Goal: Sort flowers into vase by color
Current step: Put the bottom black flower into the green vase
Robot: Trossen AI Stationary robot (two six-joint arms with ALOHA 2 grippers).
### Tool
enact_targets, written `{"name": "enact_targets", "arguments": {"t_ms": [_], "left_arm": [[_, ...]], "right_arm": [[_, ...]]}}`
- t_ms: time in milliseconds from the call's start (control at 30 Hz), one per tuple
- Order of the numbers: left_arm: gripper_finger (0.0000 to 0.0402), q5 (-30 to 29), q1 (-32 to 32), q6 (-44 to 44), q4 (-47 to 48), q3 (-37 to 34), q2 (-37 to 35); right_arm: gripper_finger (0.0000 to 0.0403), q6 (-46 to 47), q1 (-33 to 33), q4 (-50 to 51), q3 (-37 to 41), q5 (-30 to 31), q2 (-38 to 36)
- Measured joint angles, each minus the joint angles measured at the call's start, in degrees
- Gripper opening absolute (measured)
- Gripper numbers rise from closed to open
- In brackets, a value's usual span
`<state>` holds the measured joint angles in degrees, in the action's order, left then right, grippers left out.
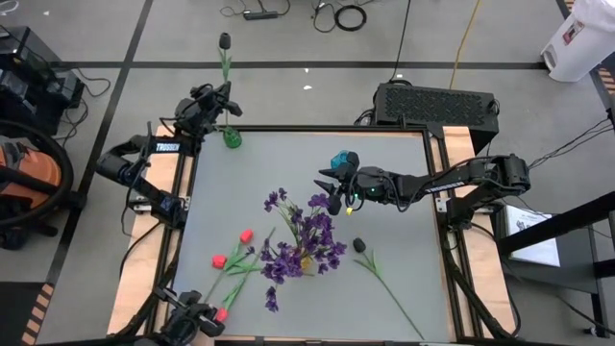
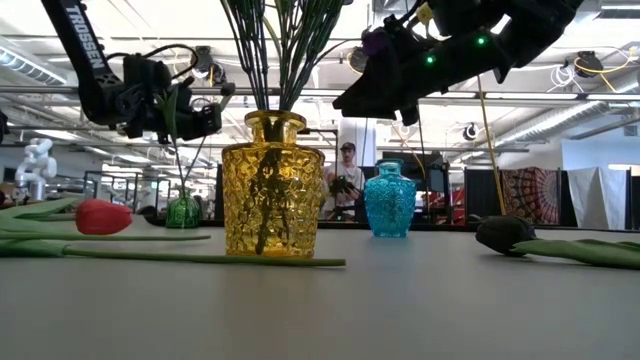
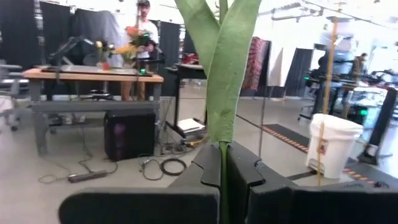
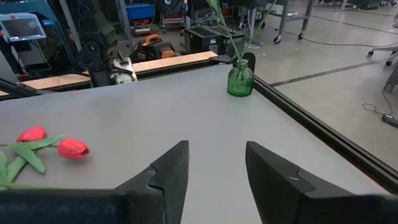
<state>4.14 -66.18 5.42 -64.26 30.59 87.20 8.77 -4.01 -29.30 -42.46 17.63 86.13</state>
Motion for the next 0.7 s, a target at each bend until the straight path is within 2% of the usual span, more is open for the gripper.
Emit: {"name": "enact_targets", "arguments": {"t_ms": [700], "left_arm": [[0.0002, -0.8, 1.6, -1.3, -3.6, 0.0, 4.3]], "right_arm": [[0.0151, 0.6, 0.0, -0.1, 0.0, 0.0, 0.0]]}}
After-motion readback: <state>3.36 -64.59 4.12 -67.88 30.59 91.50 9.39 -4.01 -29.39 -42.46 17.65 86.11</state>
